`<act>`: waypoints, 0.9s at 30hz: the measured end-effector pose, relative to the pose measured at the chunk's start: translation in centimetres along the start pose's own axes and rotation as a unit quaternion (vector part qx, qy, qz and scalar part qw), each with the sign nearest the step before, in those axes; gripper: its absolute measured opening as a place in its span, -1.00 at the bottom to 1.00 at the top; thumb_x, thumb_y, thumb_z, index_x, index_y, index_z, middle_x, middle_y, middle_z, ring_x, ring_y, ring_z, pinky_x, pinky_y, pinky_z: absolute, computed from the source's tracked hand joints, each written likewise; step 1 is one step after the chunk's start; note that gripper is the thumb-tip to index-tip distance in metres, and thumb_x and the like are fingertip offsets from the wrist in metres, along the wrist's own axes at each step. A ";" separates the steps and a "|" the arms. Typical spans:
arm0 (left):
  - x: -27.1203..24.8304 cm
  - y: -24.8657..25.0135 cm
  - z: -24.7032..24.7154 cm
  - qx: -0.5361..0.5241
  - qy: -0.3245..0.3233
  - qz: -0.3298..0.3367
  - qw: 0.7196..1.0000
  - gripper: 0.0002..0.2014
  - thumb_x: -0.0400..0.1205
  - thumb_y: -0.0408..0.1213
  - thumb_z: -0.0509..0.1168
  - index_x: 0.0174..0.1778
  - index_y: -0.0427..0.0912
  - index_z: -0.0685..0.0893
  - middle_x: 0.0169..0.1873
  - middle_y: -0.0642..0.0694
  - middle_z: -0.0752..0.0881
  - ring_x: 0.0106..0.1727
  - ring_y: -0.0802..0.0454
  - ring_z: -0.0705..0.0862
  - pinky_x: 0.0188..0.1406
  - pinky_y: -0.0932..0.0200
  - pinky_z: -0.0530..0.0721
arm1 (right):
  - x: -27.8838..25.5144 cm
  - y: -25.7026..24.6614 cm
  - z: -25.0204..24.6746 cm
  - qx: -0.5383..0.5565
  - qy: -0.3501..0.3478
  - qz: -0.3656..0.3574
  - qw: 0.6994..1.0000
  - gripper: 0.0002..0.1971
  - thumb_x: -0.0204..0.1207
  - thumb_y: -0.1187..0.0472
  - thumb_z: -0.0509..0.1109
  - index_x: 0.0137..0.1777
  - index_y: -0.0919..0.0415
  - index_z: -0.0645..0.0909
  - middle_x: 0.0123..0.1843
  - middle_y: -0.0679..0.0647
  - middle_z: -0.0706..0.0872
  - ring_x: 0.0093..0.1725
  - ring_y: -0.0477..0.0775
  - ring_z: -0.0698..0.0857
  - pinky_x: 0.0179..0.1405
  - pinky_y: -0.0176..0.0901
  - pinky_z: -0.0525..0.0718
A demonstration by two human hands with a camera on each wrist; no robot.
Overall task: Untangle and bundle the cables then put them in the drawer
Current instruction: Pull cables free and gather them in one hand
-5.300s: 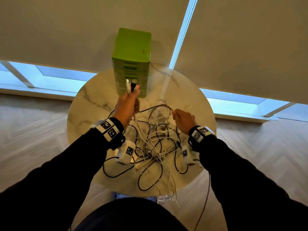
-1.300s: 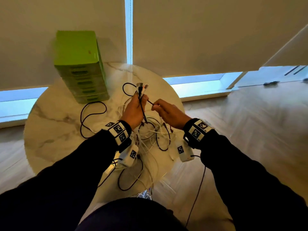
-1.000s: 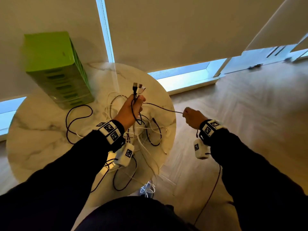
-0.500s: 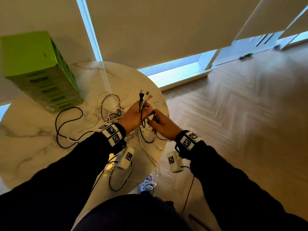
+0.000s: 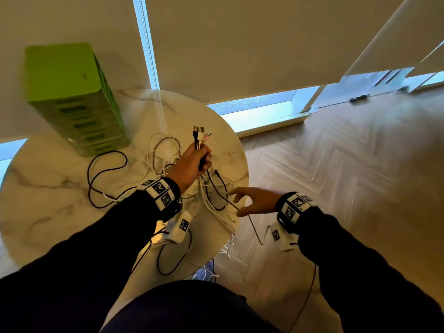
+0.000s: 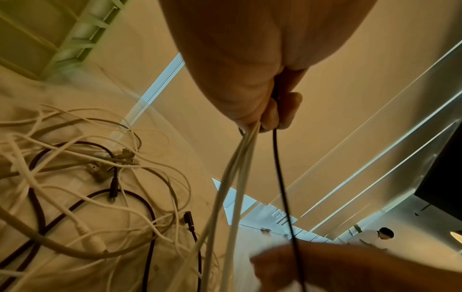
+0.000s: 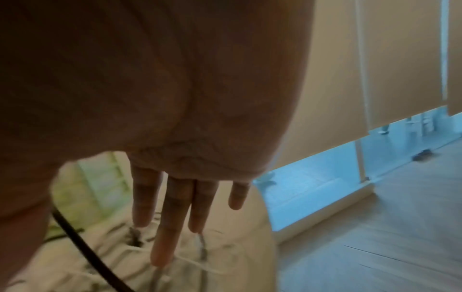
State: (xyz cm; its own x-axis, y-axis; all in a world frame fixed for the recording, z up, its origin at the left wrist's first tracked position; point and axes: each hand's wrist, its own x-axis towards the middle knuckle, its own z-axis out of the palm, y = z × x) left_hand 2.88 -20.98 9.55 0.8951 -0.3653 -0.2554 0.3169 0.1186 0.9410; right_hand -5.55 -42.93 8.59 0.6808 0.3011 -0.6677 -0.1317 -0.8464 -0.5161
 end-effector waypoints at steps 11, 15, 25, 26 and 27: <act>-0.3 0.2 -0.9 0.171 0.043 0.064 0.982 -0.67 0.86 -0.12 0.00 0.24 -0.12 0.65 -0.19 -0.06 0.61 -0.20 0.08 0.53 -0.22 0.20 0.44 | 1.9 -7.4 -0.9 0.144 0.221 -0.124 0.957 -0.80 0.82 0.07 0.12 0.08 0.17 0.48 -0.27 0.04 0.52 -0.35 0.04 0.56 -0.32 -0.03 0.74; -0.5 -0.1 -1.7 0.146 0.051 0.070 0.985 -0.72 0.85 0.01 0.02 0.11 0.03 0.61 -0.08 -0.21 0.70 -0.24 0.05 0.55 -0.22 0.17 0.47 | 1.7 -5.7 -2.0 0.181 0.301 -0.087 0.932 -0.79 0.80 0.08 0.11 0.04 0.18 0.49 -0.33 0.07 0.49 -0.38 0.06 0.49 -0.36 -0.03 0.65; -1.5 2.2 -0.6 -0.143 -0.029 -0.032 0.989 -0.79 0.84 -0.28 0.06 -0.13 -0.07 0.33 -0.48 0.04 0.26 -0.53 0.15 0.22 -0.51 0.25 0.18 | 1.8 -2.2 -0.1 -0.047 -0.011 0.095 0.994 0.02 0.44 -0.23 0.55 0.75 0.05 0.05 0.74 0.13 0.22 0.66 0.18 0.31 0.60 0.10 0.38; -1.6 2.2 -0.2 -0.141 -0.046 -0.038 0.988 -0.80 0.84 -0.27 0.07 -0.12 -0.06 0.32 -0.46 0.03 0.24 -0.52 0.15 0.22 -0.49 0.24 0.20 | 1.9 -2.9 0.1 0.009 0.029 0.026 0.999 0.13 0.35 -0.26 0.61 0.76 -0.05 -0.02 0.77 0.06 0.14 0.70 0.12 0.22 0.63 0.08 0.29; -1.8 2.3 0.2 -0.134 -0.064 -0.041 0.988 -0.81 0.84 -0.26 0.08 -0.11 -0.05 0.31 -0.44 0.02 0.24 -0.50 0.14 0.21 -0.48 0.23 0.21 | 2.0 -4.1 0.0 0.058 0.051 -0.037 0.996 0.15 0.32 -0.24 0.65 0.76 -0.10 -0.03 0.77 -0.01 0.12 0.70 0.04 0.19 0.62 0.01 0.25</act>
State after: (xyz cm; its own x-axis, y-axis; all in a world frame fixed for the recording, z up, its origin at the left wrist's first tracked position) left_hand 1.95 -20.24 12.21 0.8212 -0.4958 -0.2825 0.4741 0.3172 0.8213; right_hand -3.67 -38.83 9.40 0.7606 0.3105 -0.5701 -0.1565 -0.7646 -0.6252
